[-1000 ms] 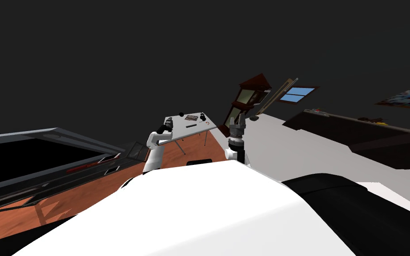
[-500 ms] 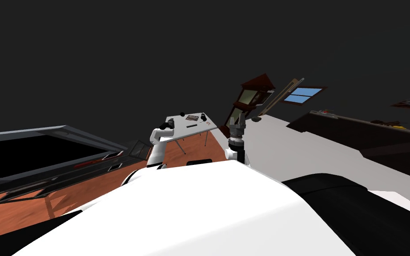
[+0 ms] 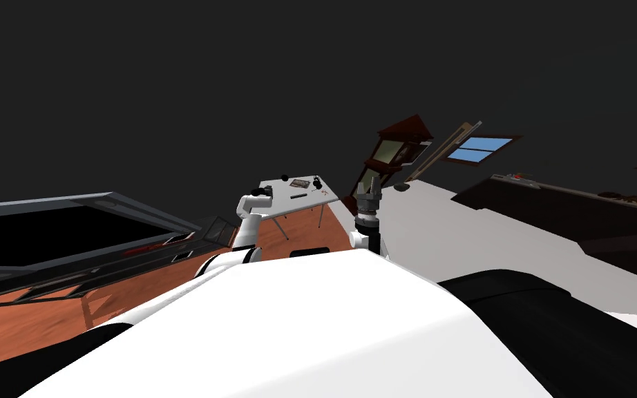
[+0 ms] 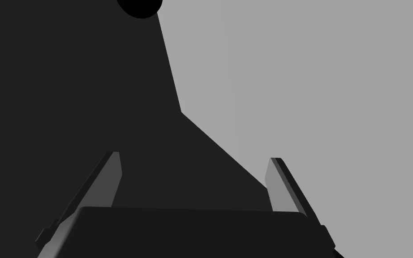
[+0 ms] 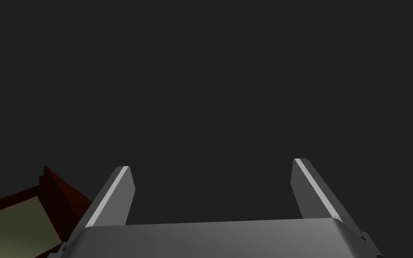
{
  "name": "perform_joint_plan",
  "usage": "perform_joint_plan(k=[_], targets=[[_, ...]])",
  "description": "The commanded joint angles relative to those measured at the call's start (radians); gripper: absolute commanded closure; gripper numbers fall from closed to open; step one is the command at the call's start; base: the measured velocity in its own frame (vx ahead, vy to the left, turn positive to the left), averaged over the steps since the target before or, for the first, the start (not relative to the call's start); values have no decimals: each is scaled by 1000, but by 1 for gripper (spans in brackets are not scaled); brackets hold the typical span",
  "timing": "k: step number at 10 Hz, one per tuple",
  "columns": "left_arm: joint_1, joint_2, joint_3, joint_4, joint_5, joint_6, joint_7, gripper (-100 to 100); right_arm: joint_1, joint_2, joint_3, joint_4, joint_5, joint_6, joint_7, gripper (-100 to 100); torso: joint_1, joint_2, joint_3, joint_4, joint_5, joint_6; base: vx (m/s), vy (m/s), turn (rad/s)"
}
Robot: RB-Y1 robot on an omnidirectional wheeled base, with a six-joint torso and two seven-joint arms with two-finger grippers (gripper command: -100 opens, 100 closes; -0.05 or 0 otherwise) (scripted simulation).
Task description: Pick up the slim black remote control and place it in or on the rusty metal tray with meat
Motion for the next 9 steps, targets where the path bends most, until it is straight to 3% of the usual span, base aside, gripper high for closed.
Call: perform_joint_plan(k=[1,3,4,5,6,9], targets=[[-50,-6,9,50,1,50,6,-100,0,0,0,0,0,0,0,0,0,0,0,0,0,0,40,-45,90],[-54,-6,9,61,1,90,6,-100,0,0,0,0,0,0,0,0,-1,-1,0,0,0,0,27,-29,17],[-101,-8,16,105,5,130,11,-100,0,0,0,0,0,0,0,0,1,0,0,0,0,0,37,-32,76],[-103,-8,16,118,5,153,11,-100,0,0,0,0,0,0,0,0,0,-1,0,0,0,0,38,-33,49],[-143,-9,23,155,11,182,16,-100,0,0,0,0,0,0,0,0,0,-1,-1,0,0,0,58,-40,72],[-194,-9,30,230,17,267,21,-100,0,0,0,0,0,0,0,0,-1,-3,-2,-1,0,0,60,-48,51]])
